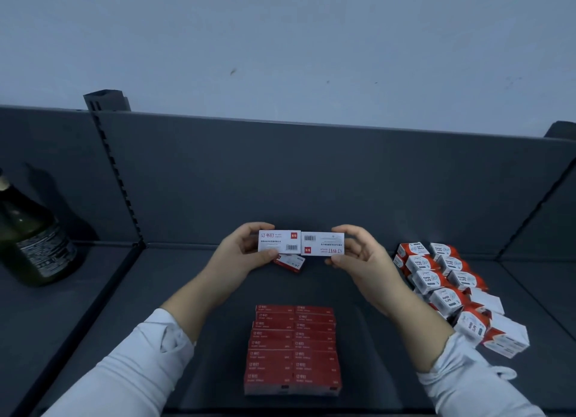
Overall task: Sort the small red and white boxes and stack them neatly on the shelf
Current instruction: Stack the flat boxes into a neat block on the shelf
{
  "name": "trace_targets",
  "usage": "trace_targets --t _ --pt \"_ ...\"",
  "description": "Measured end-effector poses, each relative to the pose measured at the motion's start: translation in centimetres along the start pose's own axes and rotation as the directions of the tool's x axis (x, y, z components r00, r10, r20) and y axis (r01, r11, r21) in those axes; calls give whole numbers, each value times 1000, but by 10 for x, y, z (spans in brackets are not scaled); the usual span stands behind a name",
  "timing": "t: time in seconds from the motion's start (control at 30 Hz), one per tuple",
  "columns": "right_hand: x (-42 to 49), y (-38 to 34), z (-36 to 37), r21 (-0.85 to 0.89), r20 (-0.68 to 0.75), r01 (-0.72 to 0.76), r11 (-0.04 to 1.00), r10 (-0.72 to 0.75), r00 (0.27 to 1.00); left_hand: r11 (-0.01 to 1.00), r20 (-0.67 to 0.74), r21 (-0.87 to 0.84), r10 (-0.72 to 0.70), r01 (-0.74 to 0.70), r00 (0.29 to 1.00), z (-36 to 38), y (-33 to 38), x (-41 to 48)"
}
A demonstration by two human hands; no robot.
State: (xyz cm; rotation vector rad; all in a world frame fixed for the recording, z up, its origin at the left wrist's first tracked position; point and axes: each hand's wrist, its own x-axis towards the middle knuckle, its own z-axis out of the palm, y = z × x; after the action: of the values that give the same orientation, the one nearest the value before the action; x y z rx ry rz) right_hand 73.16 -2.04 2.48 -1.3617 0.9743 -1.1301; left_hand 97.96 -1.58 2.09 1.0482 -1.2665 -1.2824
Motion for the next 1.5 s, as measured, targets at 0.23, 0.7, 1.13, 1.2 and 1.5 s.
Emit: trace_targets --t 0.23,0.7,1.13,1.2,1.5 --pt "-8 -5 6 15 -12 17 1000 -17 1000 1000 -6 -19 16 -16 1000 0 8 -10" --pt "-11 -20 10 41 59 -163 986 161 985 998 3 -62 14 -14 1000 2 9 -12" --pt "-2 -25 9 -160 2 -87 983 88 996 999 85 -18 -30 32 996 2 13 -11" --pt "-2 -25 10 -142 -1 -90 986 91 996 999 87 -12 -33 34 996 2 14 -10" --pt "0 -26 12 -162 5 -80 984 82 997 998 51 65 -24 21 998 3 19 -8"
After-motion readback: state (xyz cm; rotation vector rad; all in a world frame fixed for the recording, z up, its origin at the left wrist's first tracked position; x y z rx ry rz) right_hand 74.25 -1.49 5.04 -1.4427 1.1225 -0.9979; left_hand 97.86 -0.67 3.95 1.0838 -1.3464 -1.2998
